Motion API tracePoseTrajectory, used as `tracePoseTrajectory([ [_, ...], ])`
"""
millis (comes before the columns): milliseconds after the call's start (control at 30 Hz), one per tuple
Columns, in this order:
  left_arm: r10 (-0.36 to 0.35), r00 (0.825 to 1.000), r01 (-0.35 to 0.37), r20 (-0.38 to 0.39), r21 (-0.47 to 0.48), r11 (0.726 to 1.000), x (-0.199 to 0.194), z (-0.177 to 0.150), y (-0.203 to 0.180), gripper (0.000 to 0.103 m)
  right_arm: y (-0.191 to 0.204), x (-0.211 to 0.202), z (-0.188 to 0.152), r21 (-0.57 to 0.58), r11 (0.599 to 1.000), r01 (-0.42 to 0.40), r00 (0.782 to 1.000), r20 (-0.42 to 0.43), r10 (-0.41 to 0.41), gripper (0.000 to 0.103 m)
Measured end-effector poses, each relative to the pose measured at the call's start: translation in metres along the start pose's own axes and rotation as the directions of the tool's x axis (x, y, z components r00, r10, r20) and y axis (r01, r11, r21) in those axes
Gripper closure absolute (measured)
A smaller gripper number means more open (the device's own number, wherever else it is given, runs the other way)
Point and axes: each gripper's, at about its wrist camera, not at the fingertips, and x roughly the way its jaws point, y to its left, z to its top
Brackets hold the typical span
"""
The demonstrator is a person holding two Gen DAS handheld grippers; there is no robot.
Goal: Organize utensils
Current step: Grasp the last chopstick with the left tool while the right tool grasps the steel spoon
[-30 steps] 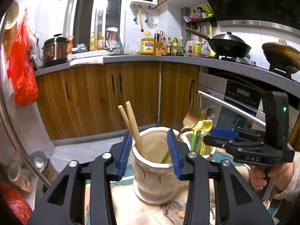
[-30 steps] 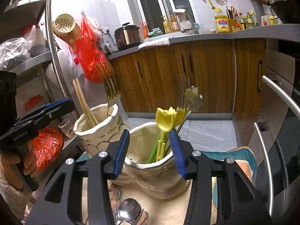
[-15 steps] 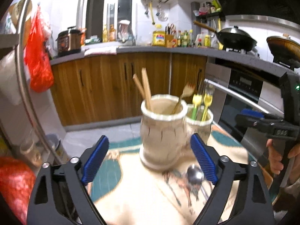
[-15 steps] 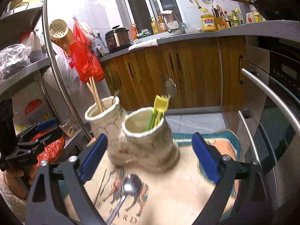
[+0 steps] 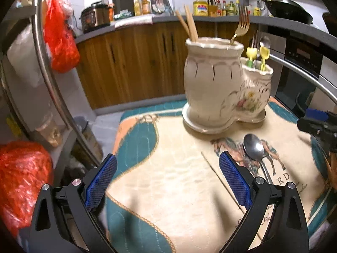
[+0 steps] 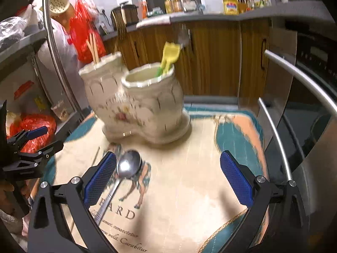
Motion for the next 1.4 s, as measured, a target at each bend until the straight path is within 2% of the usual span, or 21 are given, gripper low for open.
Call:
tracePoseTrajectory([
  [100,-0.023,0.999,0.023,-0.028,-0.018,1.0,0.009,-0.005,-0.001,0.006,0.003,0.007,-0.006,-0.004,1.0,-0.005,0.999,-0.033,0.004,0.005],
  [433,-0.012,0.997,0.011,-0.082,-0.007,1.0,0.025,-0.015,-0.008,0.006,0.028,0.028,-0.02,-0.027,0.998,-0.057,0.988,-0.144,0.053,0.007],
  [600,-0.028,0.994,0.025,-0.102,-0.021,0.999,0.028,-0.018,-0.009,0.006,0.046,0.035,-0.028,-0.061,0.994,-0.089,0.979,-0.191,0.076,0.019],
  [700,-0.037,0.994,0.036,-0.104,-0.02,0.999,0.028,-0.018,-0.012,0.006,0.057,0.037,-0.031,-0.096,0.991,-0.089,0.978,-0.199,0.069,0.032],
  [767,-0.044,0.994,0.042,-0.103,-0.021,0.999,0.027,-0.019,-0.013,0.006,0.06,0.039,-0.031,-0.105,0.99,-0.095,0.975,-0.208,0.071,0.045],
  [933,-0.044,0.993,0.042,-0.106,-0.018,0.999,0.028,-0.019,-0.014,0.006,0.072,0.049,-0.03,-0.152,0.985,-0.083,0.972,-0.229,0.047,0.065],
  [1000,-0.045,0.993,0.044,-0.107,-0.017,0.999,0.027,-0.019,-0.014,0.006,0.078,0.052,-0.032,-0.19,0.98,-0.059,0.974,-0.225,0.015,0.07],
  [1100,-0.05,0.993,0.049,-0.108,-0.013,0.999,0.027,-0.02,-0.015,0.006,0.081,0.054,-0.031,-0.201,0.978,-0.061,0.974,-0.226,0.014,0.085],
  [1267,-0.069,0.991,0.07,-0.113,0.003,0.998,0.027,-0.02,-0.021,0.006,0.065,0.053,-0.026,-0.135,0.988,-0.069,0.968,-0.247,0.033,0.097],
  [1400,-0.112,0.983,0.116,-0.145,0.016,0.993,0.031,-0.019,-0.028,0.009,0.051,0.045,-0.028,-0.119,0.992,-0.052,0.968,-0.248,0.021,0.097],
])
